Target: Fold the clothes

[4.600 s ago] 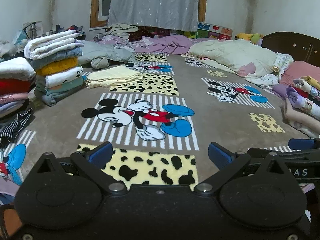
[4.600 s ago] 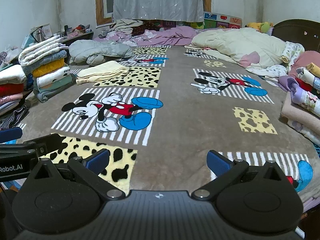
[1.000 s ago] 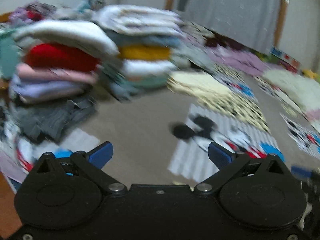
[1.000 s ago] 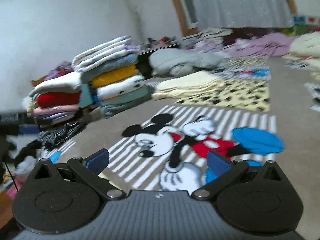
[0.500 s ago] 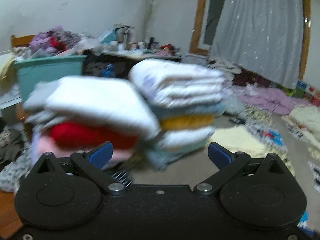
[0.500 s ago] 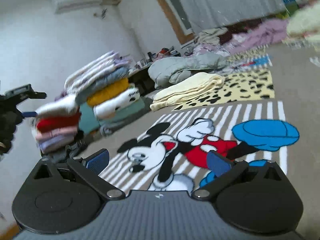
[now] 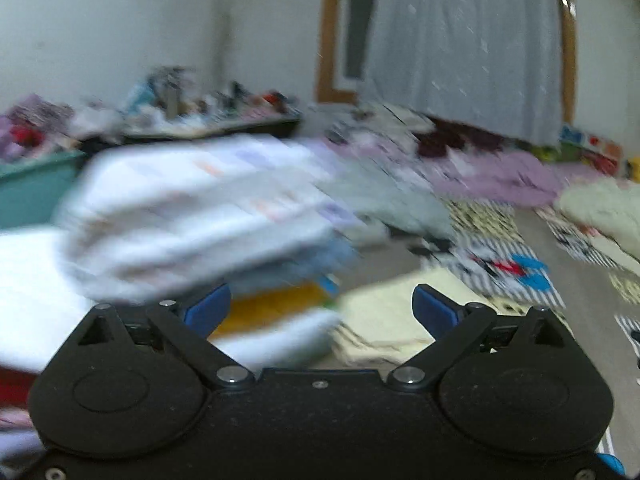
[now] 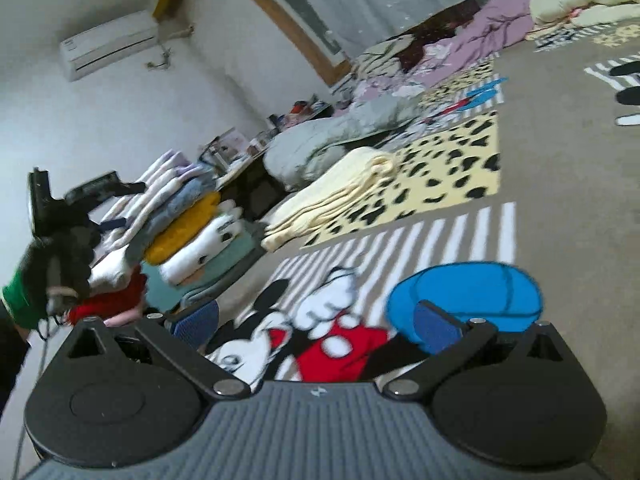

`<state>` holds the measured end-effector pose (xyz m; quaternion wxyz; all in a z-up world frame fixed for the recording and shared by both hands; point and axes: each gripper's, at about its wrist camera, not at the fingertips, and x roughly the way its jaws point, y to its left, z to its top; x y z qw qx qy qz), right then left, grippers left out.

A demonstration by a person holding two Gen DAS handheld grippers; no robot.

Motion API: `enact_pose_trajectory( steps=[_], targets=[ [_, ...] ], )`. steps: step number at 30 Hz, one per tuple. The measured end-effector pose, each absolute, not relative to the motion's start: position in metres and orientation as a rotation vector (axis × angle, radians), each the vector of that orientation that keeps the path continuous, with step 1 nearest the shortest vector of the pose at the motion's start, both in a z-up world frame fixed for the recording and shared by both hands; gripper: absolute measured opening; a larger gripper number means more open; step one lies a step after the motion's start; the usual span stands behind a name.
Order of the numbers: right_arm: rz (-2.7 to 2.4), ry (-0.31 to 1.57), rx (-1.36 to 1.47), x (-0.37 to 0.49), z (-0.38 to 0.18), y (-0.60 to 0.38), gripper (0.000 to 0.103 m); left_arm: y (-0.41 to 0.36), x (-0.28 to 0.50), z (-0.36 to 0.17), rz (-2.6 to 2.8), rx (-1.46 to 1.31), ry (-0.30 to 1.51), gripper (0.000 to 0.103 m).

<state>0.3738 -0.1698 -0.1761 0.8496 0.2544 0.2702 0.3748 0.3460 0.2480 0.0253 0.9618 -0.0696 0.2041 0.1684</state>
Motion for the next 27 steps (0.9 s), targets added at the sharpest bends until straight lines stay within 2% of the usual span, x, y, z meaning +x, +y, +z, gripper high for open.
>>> enact_pose_trajectory(
  steps=[3, 5, 10, 21, 22, 24, 25, 27],
  targets=[
    [0.784, 0.593, 0.574, 0.384, -0.184, -0.174, 0.103, 0.231, 0.386, -0.014, 0.305, -0.192, 0.479, 0.099],
    [0.777, 0.614, 0.596, 0.388, -0.191, -0.177, 0.103, 0.225, 0.409, -0.039, 0.301, -0.222, 0.519, 0.089],
    [0.78, 0.632, 0.606, 0.392, -0.197, -0.176, 0.103, 0.23, 0.455, -0.086, 0.339, -0.35, 0.556, 0.082],
    [0.81, 0.624, 0.63, 0.391, -0.199, -0.178, 0.103, 0.261, 0.494, -0.138, 0.499, -0.572, 0.493, 0.082],
    [0.811, 0.623, 0.632, 0.391, -0.199, -0.178, 0.103, 0.264, 0.496, -0.138, 0.488, -0.586, 0.488, 0.077],
    [0.814, 0.623, 0.637, 0.391, -0.2, -0.179, 0.103, 0.268, 0.498, -0.138, 0.45, -0.621, 0.478, 0.055],
    [0.815, 0.623, 0.638, 0.391, -0.2, -0.179, 0.103, 0.27, 0.498, -0.139, 0.429, -0.645, 0.477, 0.03],
    [0.818, 0.623, 0.641, 0.391, -0.2, -0.179, 0.103, 0.273, 0.494, -0.139, 0.391, -0.689, 0.467, 0.021]
  ],
)
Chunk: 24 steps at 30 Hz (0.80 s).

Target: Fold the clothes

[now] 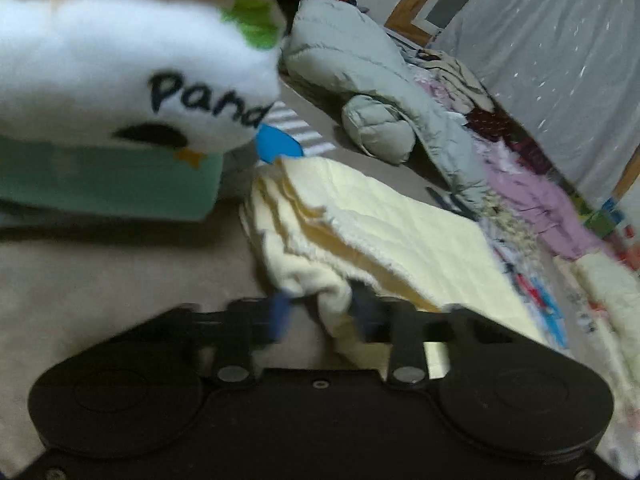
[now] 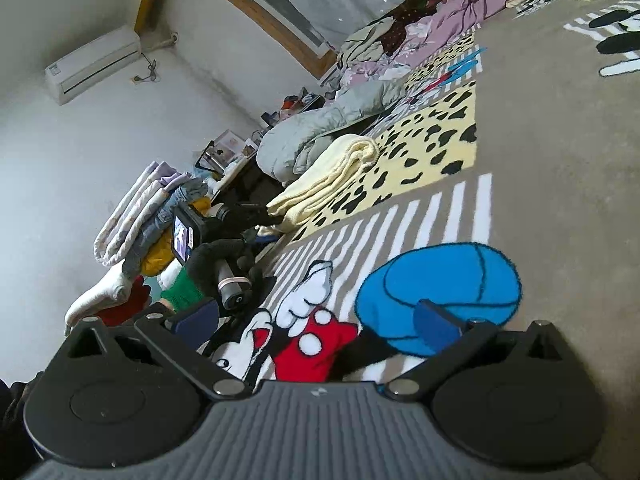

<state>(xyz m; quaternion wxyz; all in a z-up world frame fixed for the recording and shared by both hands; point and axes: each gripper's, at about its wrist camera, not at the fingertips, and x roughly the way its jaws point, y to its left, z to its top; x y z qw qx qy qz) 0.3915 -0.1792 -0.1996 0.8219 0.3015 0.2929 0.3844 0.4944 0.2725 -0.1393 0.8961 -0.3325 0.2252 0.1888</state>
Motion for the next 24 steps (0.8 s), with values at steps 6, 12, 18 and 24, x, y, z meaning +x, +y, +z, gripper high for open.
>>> enact_pose_trajectory(
  steps=[6, 12, 18, 24],
  targets=[
    [0.82, 0.627, 0.65, 0.393, -0.198, -0.18, 0.103, 0.25, 0.469, -0.122, 0.306, -0.671, 0.448, 0.008],
    [0.818, 0.641, 0.665, 0.394, -0.196, -0.182, 0.103, 0.198, 0.419, -0.095, 0.2, -0.664, 0.434, 0.008],
    [0.778, 0.646, 0.704, 0.394, -0.189, -0.194, 0.103, 0.142, 0.35, -0.091, 0.127, -0.643, 0.488, 0.005],
    [0.747, 0.587, 0.712, 0.389, -0.173, -0.21, 0.103, 0.092, 0.287, -0.094, 0.052, -0.562, 0.578, 0.0]
  ],
)
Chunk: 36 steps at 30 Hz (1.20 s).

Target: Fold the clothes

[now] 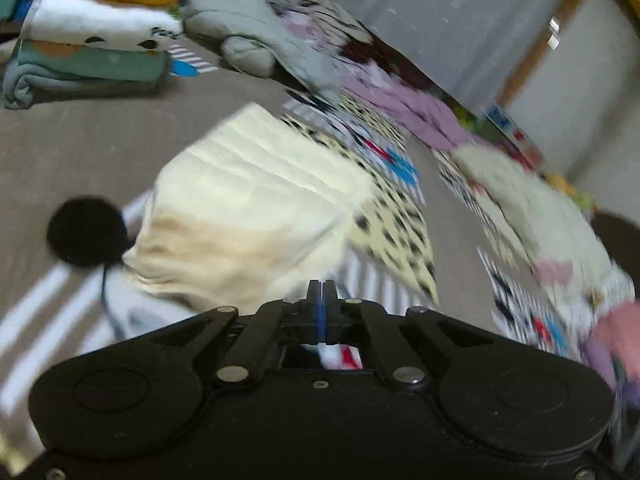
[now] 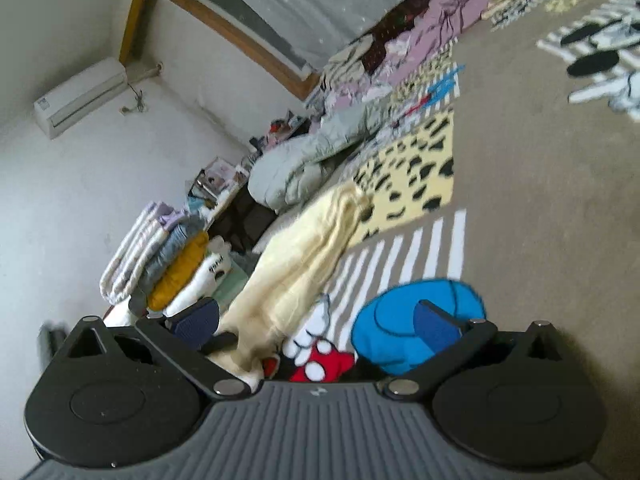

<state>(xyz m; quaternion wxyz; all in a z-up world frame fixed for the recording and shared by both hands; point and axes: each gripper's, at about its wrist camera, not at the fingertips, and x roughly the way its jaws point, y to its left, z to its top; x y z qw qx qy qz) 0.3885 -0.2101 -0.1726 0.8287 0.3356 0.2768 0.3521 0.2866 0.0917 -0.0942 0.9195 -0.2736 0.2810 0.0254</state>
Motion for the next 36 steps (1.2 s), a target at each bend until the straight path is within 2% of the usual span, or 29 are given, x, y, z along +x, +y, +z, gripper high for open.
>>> enact_pose_trajectory(
  steps=[6, 7, 8, 10, 17, 23, 24, 25, 28, 36],
  targets=[
    [0.728, 0.574, 0.711, 0.381, -0.168, -0.219, 0.103, 0.069, 0.247, -0.083, 0.043, -0.431, 0.592, 0.0],
    [0.733, 0.579, 0.711, 0.38, -0.168, -0.218, 0.103, 0.072, 0.244, -0.081, 0.074, -0.397, 0.587, 0.008],
    [0.739, 0.584, 0.707, 0.378, -0.168, -0.217, 0.103, 0.076, 0.241, -0.079, 0.098, -0.358, 0.584, 0.036],
    [0.755, 0.6, 0.68, 0.375, -0.168, -0.211, 0.103, 0.087, 0.24, -0.079, 0.166, -0.294, 0.561, 0.068],
    [0.805, 0.652, 0.606, 0.373, -0.171, -0.191, 0.103, 0.148, 0.278, -0.108, 0.247, -0.318, 0.618, 0.068],
    [0.799, 0.67, 0.64, 0.383, -0.176, -0.191, 0.103, 0.19, 0.316, -0.133, 0.203, -0.589, 0.677, 0.067],
    [0.797, 0.673, 0.643, 0.385, -0.177, -0.19, 0.103, 0.191, 0.319, -0.135, 0.193, -0.615, 0.67, 0.06],
    [0.795, 0.676, 0.643, 0.386, -0.178, -0.19, 0.103, 0.188, 0.321, -0.135, 0.172, -0.622, 0.672, 0.025],
    [0.793, 0.679, 0.641, 0.386, -0.178, -0.191, 0.103, 0.165, 0.316, -0.126, 0.165, -0.566, 0.658, 0.017],
    [0.772, 0.642, 0.675, 0.379, -0.168, -0.213, 0.103, 0.07, 0.264, -0.106, -0.015, -0.586, 0.62, 0.013]
  ],
)
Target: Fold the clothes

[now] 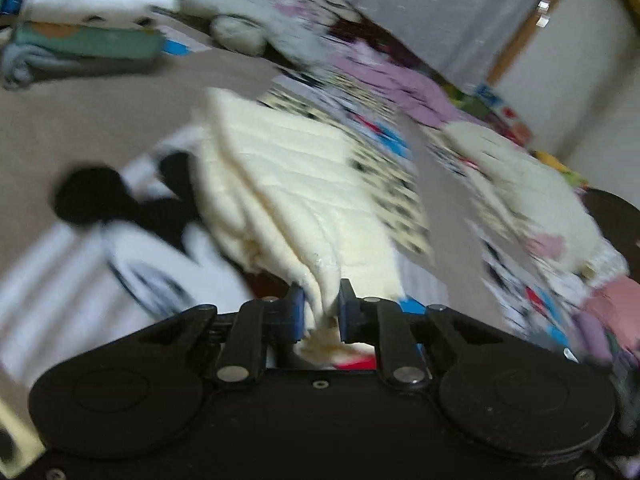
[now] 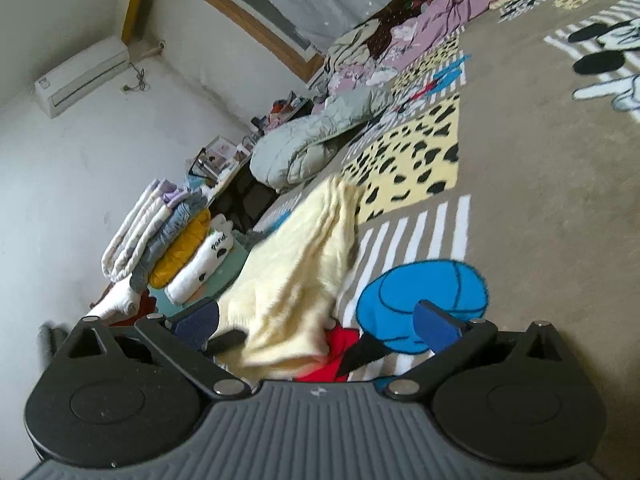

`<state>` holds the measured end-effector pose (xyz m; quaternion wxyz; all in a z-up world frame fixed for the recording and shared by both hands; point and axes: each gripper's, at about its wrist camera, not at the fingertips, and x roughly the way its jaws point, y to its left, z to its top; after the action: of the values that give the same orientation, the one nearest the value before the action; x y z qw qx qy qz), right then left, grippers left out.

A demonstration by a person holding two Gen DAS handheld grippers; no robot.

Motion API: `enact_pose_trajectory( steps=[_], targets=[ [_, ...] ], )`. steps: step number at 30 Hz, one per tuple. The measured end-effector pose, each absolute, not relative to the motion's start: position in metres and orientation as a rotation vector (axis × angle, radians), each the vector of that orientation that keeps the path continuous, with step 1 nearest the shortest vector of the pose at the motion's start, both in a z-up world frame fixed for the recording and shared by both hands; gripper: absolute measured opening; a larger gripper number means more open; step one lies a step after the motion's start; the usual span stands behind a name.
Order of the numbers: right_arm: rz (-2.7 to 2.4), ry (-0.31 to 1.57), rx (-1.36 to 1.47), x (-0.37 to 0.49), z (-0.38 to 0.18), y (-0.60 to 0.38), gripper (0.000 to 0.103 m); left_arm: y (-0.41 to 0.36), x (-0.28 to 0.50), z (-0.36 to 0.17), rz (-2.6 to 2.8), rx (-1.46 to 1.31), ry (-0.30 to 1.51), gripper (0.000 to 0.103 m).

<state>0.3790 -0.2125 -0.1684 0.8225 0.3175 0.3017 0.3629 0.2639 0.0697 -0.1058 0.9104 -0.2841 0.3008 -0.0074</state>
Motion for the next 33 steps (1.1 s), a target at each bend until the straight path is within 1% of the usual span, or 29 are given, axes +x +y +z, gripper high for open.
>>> enact_pose_trajectory(
  steps=[8, 16, 18, 19, 20, 21, 22, 23, 25, 27, 28, 33],
  targets=[
    [0.688, 0.552, 0.75, 0.36, -0.153, -0.288, 0.103, -0.042, 0.231, -0.11, -0.179, -0.601, 0.705, 0.011],
    [0.542, 0.484, 0.764, 0.331, -0.153, -0.383, 0.102, -0.143, 0.245, -0.114, -0.38, -0.612, 0.773, 0.01],
    [0.509, 0.477, 0.768, 0.325, -0.156, -0.404, 0.102, -0.168, 0.246, -0.112, -0.459, -0.566, 0.786, 0.01],
    [0.493, 0.48, 0.77, 0.322, -0.159, -0.412, 0.103, -0.178, 0.244, -0.109, -0.492, -0.531, 0.788, 0.013],
    [0.478, 0.485, 0.772, 0.32, -0.163, -0.419, 0.103, -0.185, 0.24, -0.107, -0.525, -0.491, 0.785, 0.02],
    [0.47, 0.492, 0.773, 0.319, -0.166, -0.423, 0.103, -0.189, 0.234, -0.104, -0.547, -0.454, 0.779, 0.025],
    [0.467, 0.501, 0.77, 0.318, -0.169, -0.425, 0.103, -0.187, 0.227, -0.103, -0.555, -0.42, 0.768, 0.034],
    [0.468, 0.513, 0.762, 0.317, -0.172, -0.426, 0.103, -0.185, 0.221, -0.101, -0.562, -0.387, 0.756, 0.04],
    [0.485, 0.536, 0.728, 0.314, -0.175, -0.42, 0.103, -0.175, 0.208, -0.098, -0.549, -0.308, 0.727, 0.044],
    [0.509, 0.568, 0.679, 0.31, -0.179, -0.407, 0.103, -0.16, 0.196, -0.093, -0.509, -0.236, 0.693, 0.045],
    [0.525, 0.583, 0.664, 0.309, -0.181, -0.401, 0.103, -0.151, 0.192, -0.089, -0.481, -0.197, 0.673, 0.047],
    [0.585, 0.64, 0.687, 0.305, -0.193, -0.383, 0.1, -0.122, 0.186, -0.078, -0.33, 0.04, 0.554, 0.056]
  ],
)
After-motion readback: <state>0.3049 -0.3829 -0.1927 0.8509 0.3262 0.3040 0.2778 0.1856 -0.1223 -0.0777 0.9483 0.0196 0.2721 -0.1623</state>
